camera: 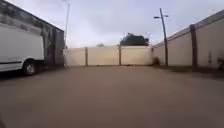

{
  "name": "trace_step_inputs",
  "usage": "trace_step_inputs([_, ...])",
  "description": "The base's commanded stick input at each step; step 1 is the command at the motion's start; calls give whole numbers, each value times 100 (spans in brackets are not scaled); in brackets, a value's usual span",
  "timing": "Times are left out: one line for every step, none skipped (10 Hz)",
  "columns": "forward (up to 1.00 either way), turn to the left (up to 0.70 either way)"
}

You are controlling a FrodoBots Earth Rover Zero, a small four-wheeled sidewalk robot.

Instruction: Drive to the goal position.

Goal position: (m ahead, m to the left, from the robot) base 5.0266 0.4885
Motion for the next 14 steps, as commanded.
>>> trace_step_inputs([50,0])
trace_step_inputs([50,0])
trace_step_inputs([50,0])
trace_step_inputs([50,0])
trace_step_inputs([50,0])
trace_step_inputs([50,0])
trace_step_inputs([50,0])
trace_step_inputs([50,0])
trace_step_inputs([50,0])
trace_step_inputs([50,0])
trace_step_inputs([50,0])
trace_step_inputs([50,0])
trace_step_inputs([50,17])
trace_step_inputs([50,50])
